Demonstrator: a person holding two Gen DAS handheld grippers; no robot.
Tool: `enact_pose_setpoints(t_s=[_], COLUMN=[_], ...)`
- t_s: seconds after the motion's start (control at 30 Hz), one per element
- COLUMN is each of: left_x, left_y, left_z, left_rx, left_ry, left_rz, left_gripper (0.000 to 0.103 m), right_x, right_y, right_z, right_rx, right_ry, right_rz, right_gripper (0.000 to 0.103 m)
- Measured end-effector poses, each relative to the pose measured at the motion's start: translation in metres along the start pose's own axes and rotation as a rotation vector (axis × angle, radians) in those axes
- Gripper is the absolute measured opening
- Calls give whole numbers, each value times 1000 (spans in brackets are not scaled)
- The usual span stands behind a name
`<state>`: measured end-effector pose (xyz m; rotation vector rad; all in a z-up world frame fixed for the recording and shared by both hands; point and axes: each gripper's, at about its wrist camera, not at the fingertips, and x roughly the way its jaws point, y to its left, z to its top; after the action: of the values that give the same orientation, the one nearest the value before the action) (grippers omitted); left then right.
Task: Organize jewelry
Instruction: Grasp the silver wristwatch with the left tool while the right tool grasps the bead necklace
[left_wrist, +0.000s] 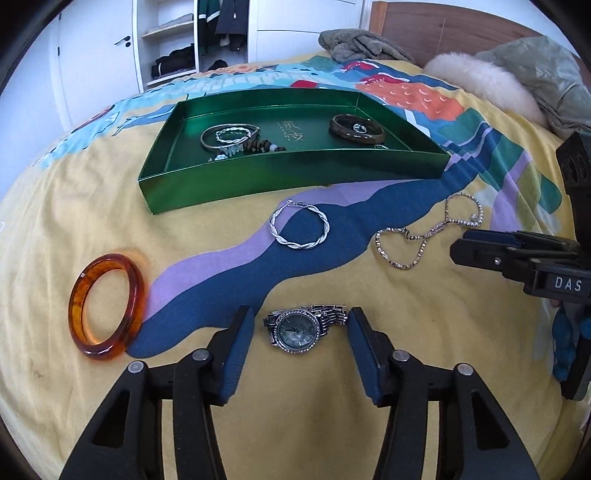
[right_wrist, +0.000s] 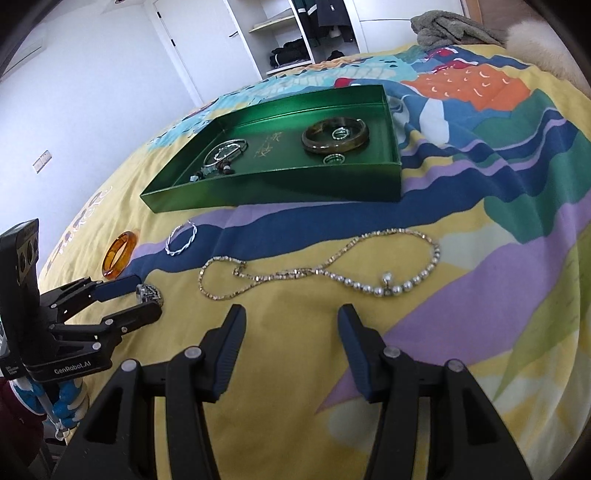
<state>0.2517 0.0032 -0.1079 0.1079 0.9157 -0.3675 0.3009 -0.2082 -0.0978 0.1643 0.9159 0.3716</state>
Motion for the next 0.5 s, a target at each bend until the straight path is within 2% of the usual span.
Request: enact_pose_setpoints(t_s=[0.1, 0.3, 0.5], left_x=[1, -1, -1], left_y=[-2, -8, -11], left_z=[-2, -3, -2], left_rx=[26, 55, 61], left_ry=[-11, -23, -32], left_rz=[-19, -19, -4], left_gripper=[37, 34, 32], right_x=[9, 24, 40], right_y=[0, 2, 7], right_z=[9, 25, 31], right_rx=[4, 29, 25], right_ry=[-2, -10, 1], right_rz=[8, 30, -21], right_gripper=[50, 50, 49])
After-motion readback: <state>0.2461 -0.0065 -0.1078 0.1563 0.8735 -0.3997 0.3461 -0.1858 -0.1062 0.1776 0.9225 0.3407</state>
